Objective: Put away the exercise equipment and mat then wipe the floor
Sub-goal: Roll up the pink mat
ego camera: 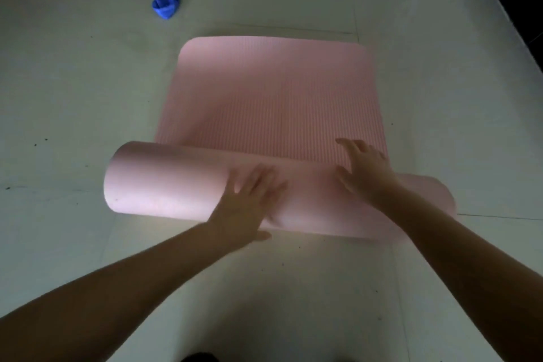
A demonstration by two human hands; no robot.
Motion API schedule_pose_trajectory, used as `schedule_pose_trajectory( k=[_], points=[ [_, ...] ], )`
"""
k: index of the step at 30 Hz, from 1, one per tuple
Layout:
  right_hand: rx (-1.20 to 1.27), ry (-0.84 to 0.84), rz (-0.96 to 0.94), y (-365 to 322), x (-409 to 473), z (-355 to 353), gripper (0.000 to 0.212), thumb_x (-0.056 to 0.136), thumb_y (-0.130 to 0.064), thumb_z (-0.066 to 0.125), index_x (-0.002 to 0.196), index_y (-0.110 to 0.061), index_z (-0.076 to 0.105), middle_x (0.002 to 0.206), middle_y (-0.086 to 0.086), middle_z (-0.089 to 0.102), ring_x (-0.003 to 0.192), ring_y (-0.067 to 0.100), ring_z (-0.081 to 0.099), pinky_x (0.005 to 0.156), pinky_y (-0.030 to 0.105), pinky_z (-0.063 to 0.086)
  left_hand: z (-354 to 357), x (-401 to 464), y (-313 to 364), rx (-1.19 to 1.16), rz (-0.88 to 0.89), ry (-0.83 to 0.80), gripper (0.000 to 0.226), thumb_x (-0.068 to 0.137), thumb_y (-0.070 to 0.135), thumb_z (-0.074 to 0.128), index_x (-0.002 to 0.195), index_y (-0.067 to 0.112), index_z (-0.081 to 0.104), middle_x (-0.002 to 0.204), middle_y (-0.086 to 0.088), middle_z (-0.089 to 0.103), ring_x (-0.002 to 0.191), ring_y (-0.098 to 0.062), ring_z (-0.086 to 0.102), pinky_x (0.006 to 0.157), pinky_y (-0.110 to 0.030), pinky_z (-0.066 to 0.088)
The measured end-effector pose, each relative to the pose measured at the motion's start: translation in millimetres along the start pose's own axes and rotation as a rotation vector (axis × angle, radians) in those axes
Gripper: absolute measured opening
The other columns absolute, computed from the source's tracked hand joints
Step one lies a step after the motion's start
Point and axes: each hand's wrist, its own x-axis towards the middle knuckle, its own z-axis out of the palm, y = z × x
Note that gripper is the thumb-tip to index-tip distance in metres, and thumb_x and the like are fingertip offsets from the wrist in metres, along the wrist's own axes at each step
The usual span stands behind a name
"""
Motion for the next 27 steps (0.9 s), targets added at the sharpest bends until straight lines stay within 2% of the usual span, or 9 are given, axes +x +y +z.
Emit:
schedule_pose_trajectory(
  k=[2,4,6,8,10,14,17,22,27],
  points=[
    [-0.005,0.052,-0.065,-6.3,-8.1,13.0,0.056,0.094,-0.023,0.048,0.146,-0.019,0.029,0.15,0.01,0.032,0.136,0.03,0.032,0.114,0.047,0.02,-2.5,26.1,-21.1,-0.013,-0.02,-0.072,0.113,0.065,0.076,0.06,0.152,0.021,0.011,0.157,-0.016,0.017,0.143,-0.038,0.021,0.101,-0.068,0.026],
    [-0.024,0.098,-0.154,-9.4,-13.6,22.7,0.055,0.094,-0.02,0.047,0.146,-0.016,0.03,0.152,0.011,0.029,0.141,0.03,0.024,0.115,0.053,0.015,-11.8,52.1,-42.6,-0.088,-0.068,-0.15,0.102,0.077,0.075,0.045,0.151,0.025,-0.006,0.159,-0.013,-0.004,0.147,-0.033,-0.001,0.109,-0.065,0.01],
    [-0.036,0.126,-0.215,-11.8,-11.7,24.0,0.058,0.093,-0.022,0.05,0.147,-0.017,0.029,0.154,0.011,0.025,0.145,0.029,0.016,0.116,0.057,0.011,-31.5,68.7,-58.2,-0.103,-0.157,-0.107,0.091,0.085,0.068,0.04,0.152,0.024,-0.004,0.16,-0.012,-0.004,0.147,-0.028,-0.003,0.111,-0.061,0.008],
    [-0.081,0.067,-0.236,-14.8,-1.6,22.0,0.069,0.093,-0.032,0.051,0.151,-0.02,0.016,0.159,0.009,0.011,0.147,0.026,0.002,0.117,0.056,0.004,-38.6,79.5,-70.4,-0.158,-0.224,0.038,0.083,0.09,0.057,0.043,0.152,0.021,0.002,0.158,-0.012,0.006,0.146,-0.026,0.004,0.113,-0.056,0.012],
    [-0.174,-0.029,-0.218,-15.9,14.5,21.9,0.089,0.089,-0.046,0.054,0.152,-0.021,-0.004,0.159,0.01,-0.009,0.146,0.028,-0.013,0.116,0.058,-0.001,-35.6,88.0,-77.2,-0.22,-0.206,-0.007,0.092,0.086,0.062,0.047,0.152,0.023,-0.004,0.159,-0.011,0.004,0.146,-0.027,0.003,0.113,-0.057,0.01],
    [-0.354,-0.179,-0.182,-17.9,53.4,17.6,0.125,0.075,-0.06,0.066,0.143,-0.018,-0.03,0.152,0.021,-0.027,0.141,0.037,-0.023,0.11,0.066,-0.003,-17.9,104.9,-74.1,-0.036,-0.14,-0.224,0.125,0.068,0.074,0.06,0.147,0.024,-0.023,0.157,-0.016,-0.018,0.145,-0.036,-0.012,0.109,-0.065,0.005],
    [-0.395,-0.207,-0.176,-14.4,80.3,10.3,0.129,0.07,-0.06,0.07,0.144,-0.021,-0.029,0.155,0.021,-0.019,0.144,0.038,-0.013,0.11,0.066,0.007,-23.1,129.3,-86.2,-0.063,-0.156,-0.237,0.129,0.064,0.068,0.068,0.148,0.025,-0.02,0.158,-0.015,-0.004,0.145,-0.036,-0.001,0.109,-0.066,0.011],
    [-0.37,-0.098,-0.247,-6.4,95.9,2.6,0.118,0.066,-0.058,0.07,0.149,-0.026,-0.007,0.147,0.013,0.027,0.13,0.032,0.032,0.103,0.053,0.031,-31.8,141.9,-97.1,-0.056,-0.134,-0.219,0.12,0.064,0.064,0.069,0.15,0.027,-0.006,0.15,-0.009,0.023,0.136,-0.029,0.024,0.105,-0.058,0.024],
    [-0.423,-0.005,-0.289,-12.1,70.7,14.1,0.099,0.075,-0.05,0.065,0.149,-0.023,0.006,0.132,0.012,0.044,0.112,0.031,0.049,0.094,0.04,0.037,-20.0,116.4,-82.3,-0.031,-0.132,-0.105,0.11,0.068,0.062,0.066,0.149,0.027,0.002,0.149,-0.006,0.026,0.133,-0.027,0.028,0.104,-0.058,0.025]
  ],
)
